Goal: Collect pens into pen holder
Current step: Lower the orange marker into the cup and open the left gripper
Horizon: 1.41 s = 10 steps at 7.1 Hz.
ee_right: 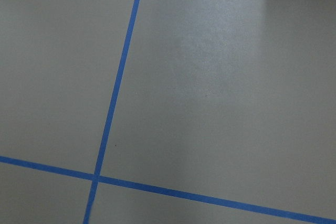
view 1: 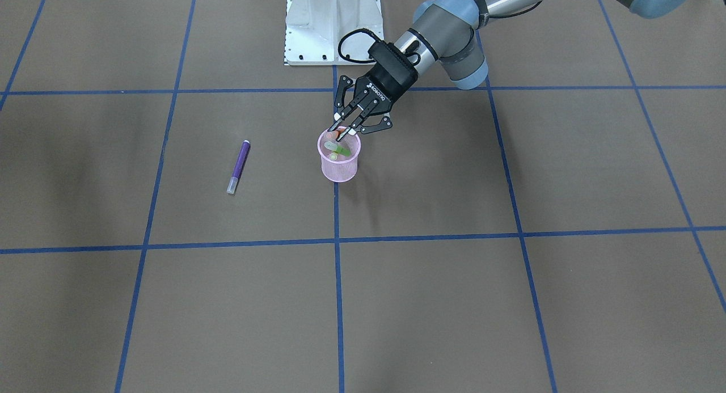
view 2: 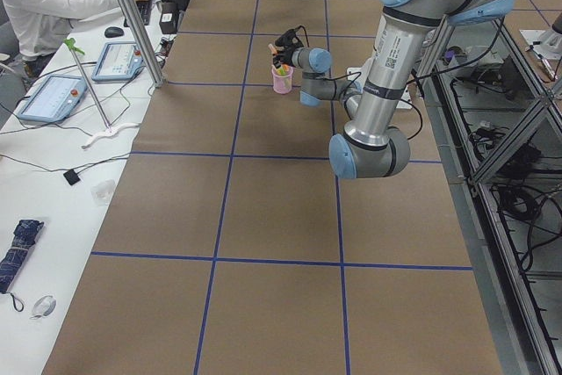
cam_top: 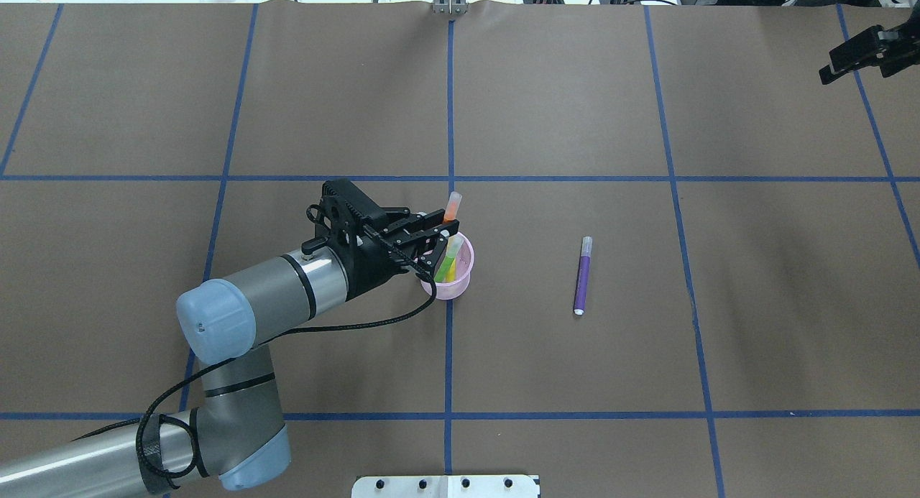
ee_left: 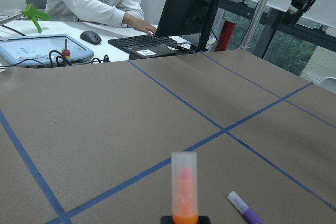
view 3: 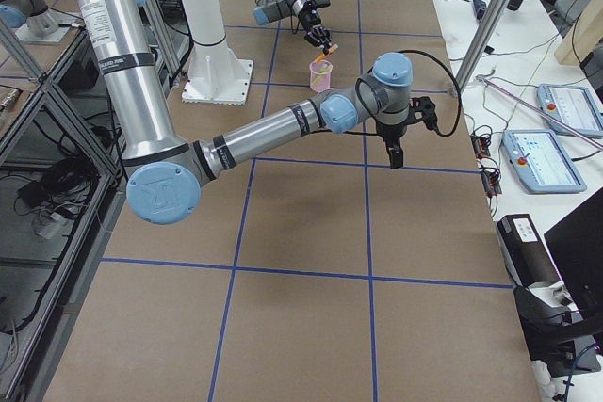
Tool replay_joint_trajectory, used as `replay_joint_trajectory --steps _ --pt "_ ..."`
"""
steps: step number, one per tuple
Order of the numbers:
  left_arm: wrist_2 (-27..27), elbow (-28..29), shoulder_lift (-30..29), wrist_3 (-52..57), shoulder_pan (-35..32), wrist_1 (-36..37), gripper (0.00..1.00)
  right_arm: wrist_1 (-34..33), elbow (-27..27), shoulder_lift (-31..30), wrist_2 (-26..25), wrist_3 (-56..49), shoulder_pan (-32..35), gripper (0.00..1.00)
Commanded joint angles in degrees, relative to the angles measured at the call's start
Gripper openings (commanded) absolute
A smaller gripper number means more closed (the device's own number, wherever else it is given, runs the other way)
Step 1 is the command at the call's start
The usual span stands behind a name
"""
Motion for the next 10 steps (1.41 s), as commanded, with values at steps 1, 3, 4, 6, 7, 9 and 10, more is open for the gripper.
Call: replay_joint_trajectory --steps 1,3,4,6,7,9,10 --pt "-0.07 0.14 0.01 -0.33 0.19 -0.69 0.91 0.00 0.09 -0.02 0.00 0.00 0.03 1.00" --pt "-0.41 -0.90 -0.08 -0.94 0.11 -0.60 0.99 0.00 0.18 -0.02 0.00 0.09 0.03 1.00" --pt "-0.59 -2.56 0.62 -0.94 -0.07 1.49 0.99 0.00 0.27 0.07 0.09 0.26 -0.06 1.00" --pt "-4.61 -5.91 2.03 -2.51 -1.29 14.09 0.99 0.09 0.79 0.16 0.18 2.61 -0.67 1.00" --pt "-9.34 -8.53 1.85 -5.83 -3.13 24.00 0.99 0.09 2.01 0.16 0.00 5.51 -1.90 1.00" --pt "-21.44 -16.52 1.77 -8.05 -10.31 46.06 0.99 0.09 4.56 0.07 -0.61 11.30 -4.44 1.00" --pt "-30.04 -18.12 1.16 -7.98 -15.31 55.64 0.99 0.00 6.92 0.07 -3.57 15.25 -7.59 1.00"
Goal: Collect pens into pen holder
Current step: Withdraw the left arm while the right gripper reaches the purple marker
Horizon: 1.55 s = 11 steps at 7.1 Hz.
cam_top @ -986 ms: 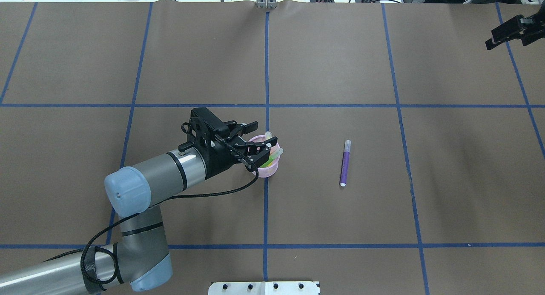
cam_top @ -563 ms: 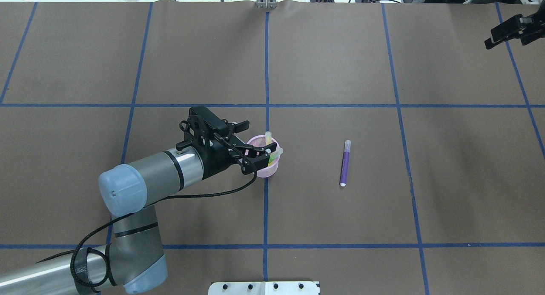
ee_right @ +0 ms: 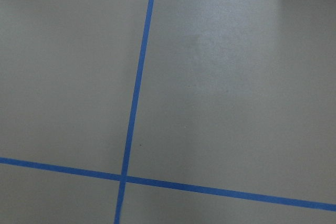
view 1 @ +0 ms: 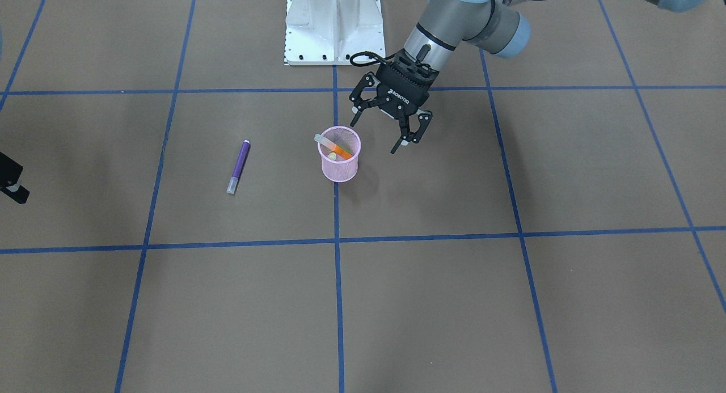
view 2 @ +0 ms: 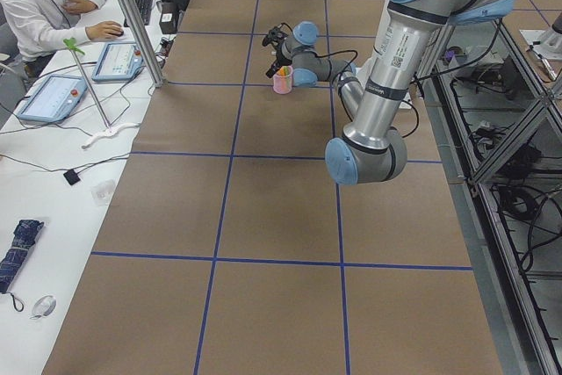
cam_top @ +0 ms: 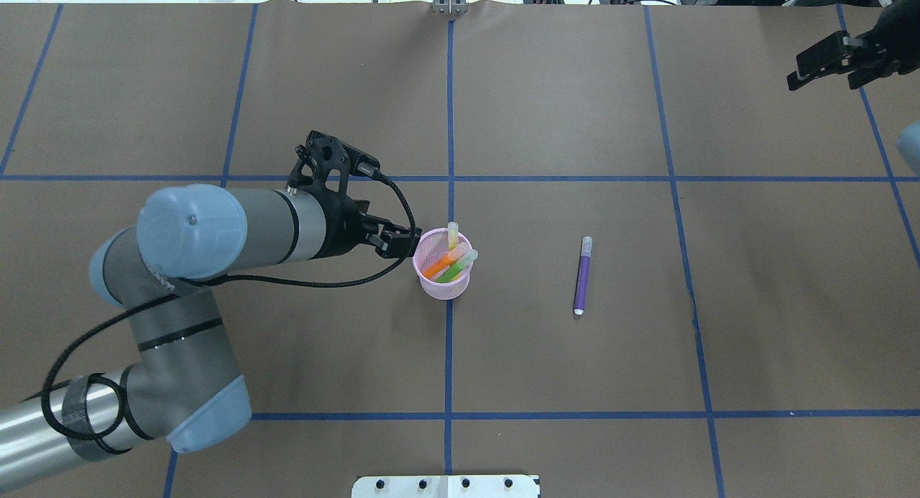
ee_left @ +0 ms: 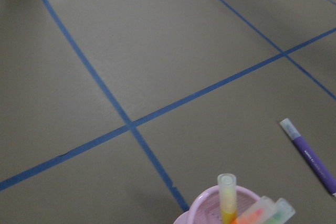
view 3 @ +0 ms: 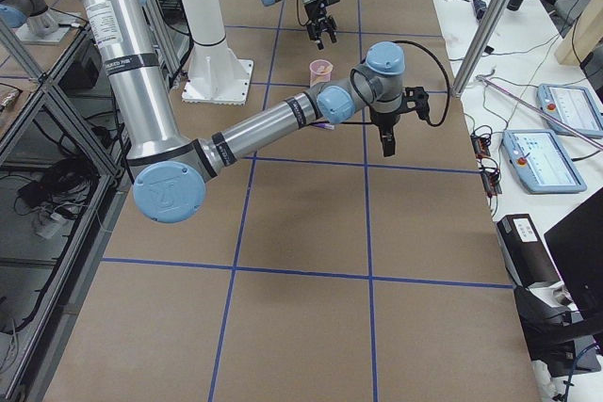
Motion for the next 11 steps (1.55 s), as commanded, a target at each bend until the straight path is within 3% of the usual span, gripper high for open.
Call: replay_joint_trajectory --steps 1,2,5,7,8,10,11 --pt "-16.68 -4.15 -1.29 0.39 -10.38 20.53 0.99 0.04 4.28 -0.03 -5.49 10.93 -7.59 1.00" --pt "-19.71 -5.03 -1.30 1.96 -12.69 22.96 0.99 -0.05 5.69 0.40 -9.96 17.78 -12.77 1.00" --pt "-19.74 -9.68 -1.56 13.00 -16.04 38.07 0.98 -0.14 4.66 3.65 -24.64 32.60 -29.47 1.00" --pt "-19.21 -10.05 -1.56 12.79 -16.05 38.10 0.99 0.30 2.38 4.36 -30.18 36.20 -35.90 0.99" --pt "-19.12 -10.05 -1.65 12.70 -16.05 38.10 0.99 3.00 1.50 4.27 -31.00 36.83 -37.59 0.98" --pt "-18.86 -10.13 -1.65 12.61 -15.97 38.10 0.99 5.83 -2.36 5.49 -31.09 40.16 -39.09 0.85" --pt "-16.51 -10.14 -1.73 12.52 -15.79 38.02 0.99 5.84 -2.81 5.68 -31.53 40.52 -39.45 0.73"
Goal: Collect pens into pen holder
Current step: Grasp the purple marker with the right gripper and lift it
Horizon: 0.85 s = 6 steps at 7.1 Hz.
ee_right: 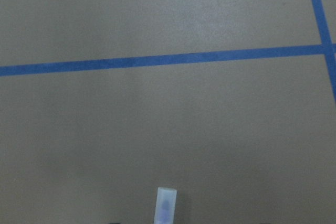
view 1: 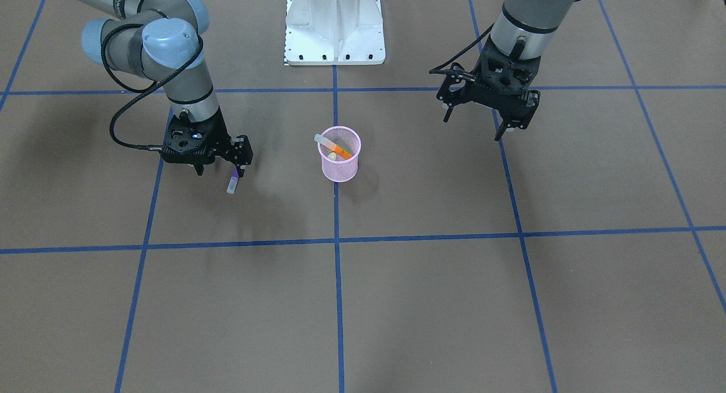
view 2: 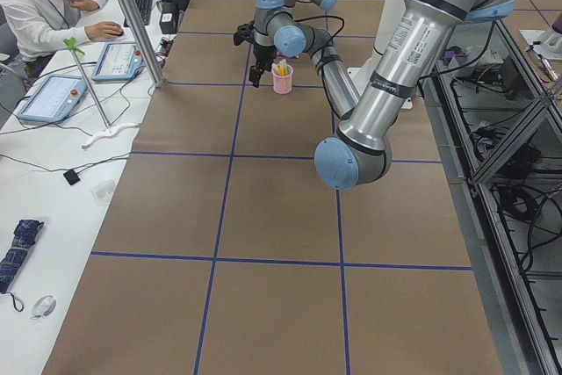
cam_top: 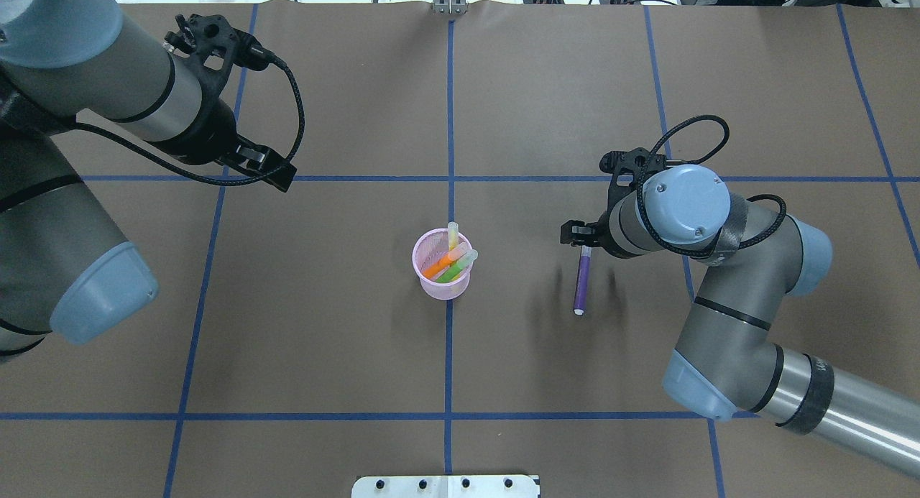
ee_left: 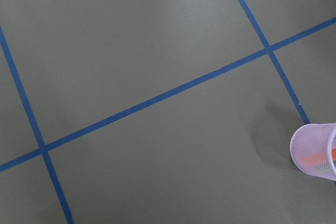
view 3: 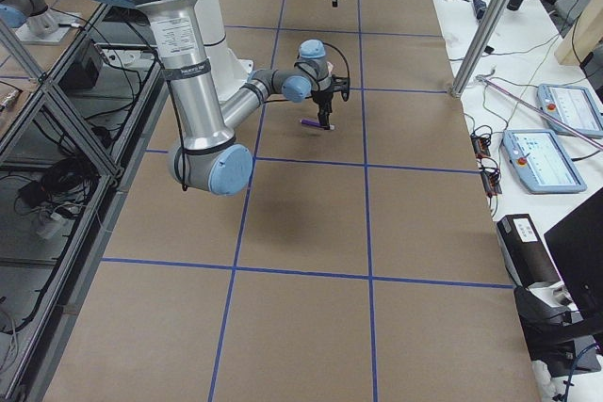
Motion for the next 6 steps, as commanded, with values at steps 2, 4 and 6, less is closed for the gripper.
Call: replay_joint_trajectory --steps 2,4,6 --pt "2.37 0.05 -0.15 -0.08 0.17 -0.07 0.99 0.39 -1.30 0.68 -0.63 3.90 -2.06 0.56" --pt "2.38 0.14 -0.15 0.01 0.26 -0.15 0.99 0.30 -2.26 0.85 -1.25 4.62 -2.95 0.48" --pt "2.38 0.14 -0.07 0.01 0.35 -0.15 0.99 0.47 -2.53 0.85 -1.25 4.62 -3.13 0.47"
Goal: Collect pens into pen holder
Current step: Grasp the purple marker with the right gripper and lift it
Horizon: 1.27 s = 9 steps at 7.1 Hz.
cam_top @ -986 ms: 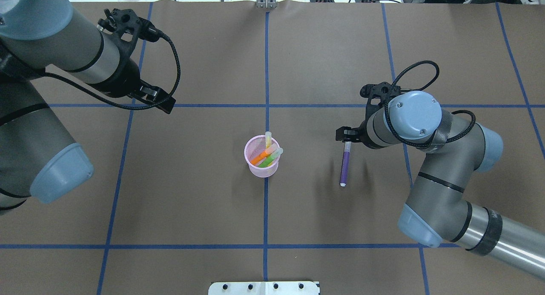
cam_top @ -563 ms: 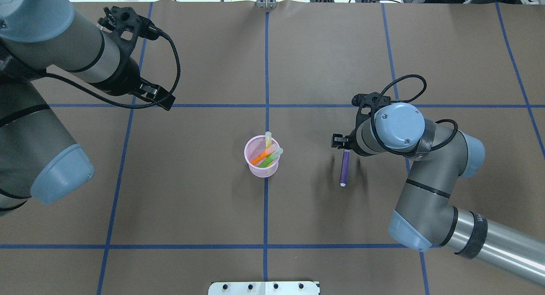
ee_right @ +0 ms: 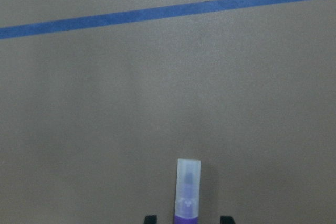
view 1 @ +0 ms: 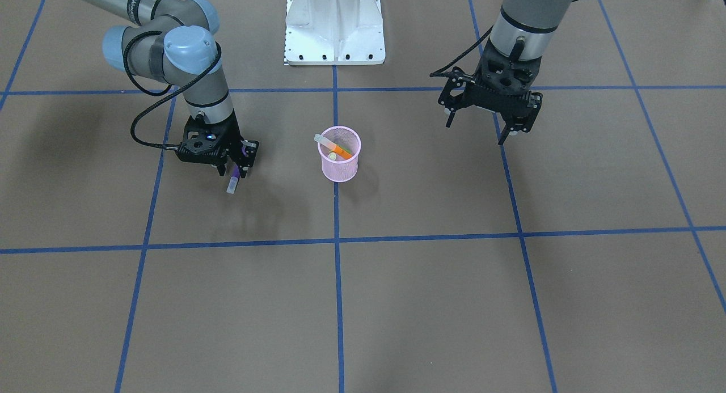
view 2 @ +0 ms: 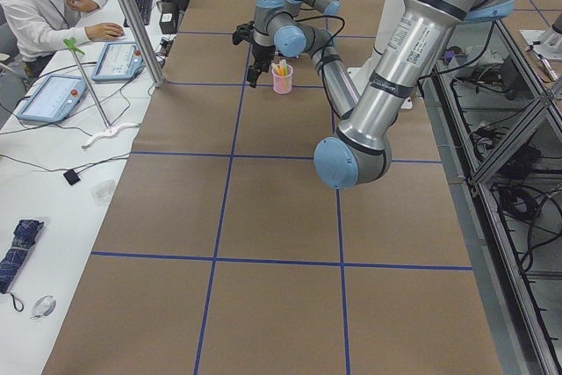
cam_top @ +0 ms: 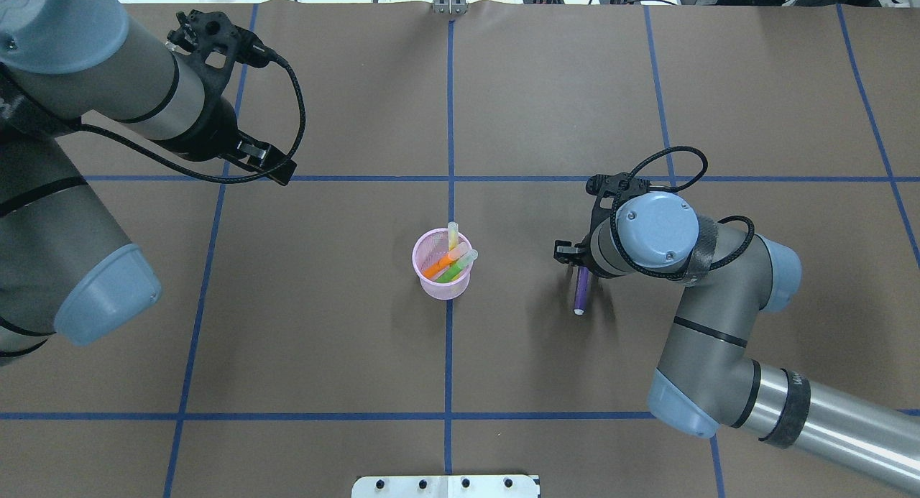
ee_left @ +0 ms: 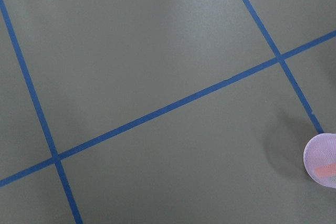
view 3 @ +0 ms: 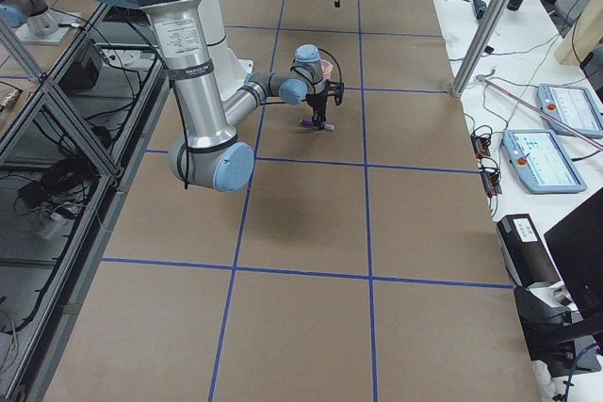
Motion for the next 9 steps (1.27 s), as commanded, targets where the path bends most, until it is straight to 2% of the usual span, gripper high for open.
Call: replay_joint_trajectory --steps 1,3,4,5,7,9 --pt "0.01 0.05 0.07 0.09 0.04 -0.01 0.99 0.06 -0.15 0.03 0.05 0.13 -0.43 0.44" --pt "0.01 0.05 -0.02 0.09 0.04 -0.01 0.99 0.14 -0.15 0.11 0.05 0.48 -0.60 0.36" --pt "0.01 0.14 -0.02 0.00 0.04 -0.01 0.99 0.06 -0.15 0.11 0.05 0.48 -0.69 0.22" --pt "0.01 0.14 -0.02 0.00 0.04 -0.10 0.99 0.06 0.11 0.20 0.14 0.48 -0.69 0.00" --pt "-0.08 0.41 0.07 0.18 0.04 -0.10 0.99 -0.03 1.16 1.34 -0.91 -0.48 0.79 0.00" --pt "0.27 0.49 1.29 0.88 0.04 -0.45 0.99 0.14 7.99 1.87 -12.38 -3.10 0.80 0.00"
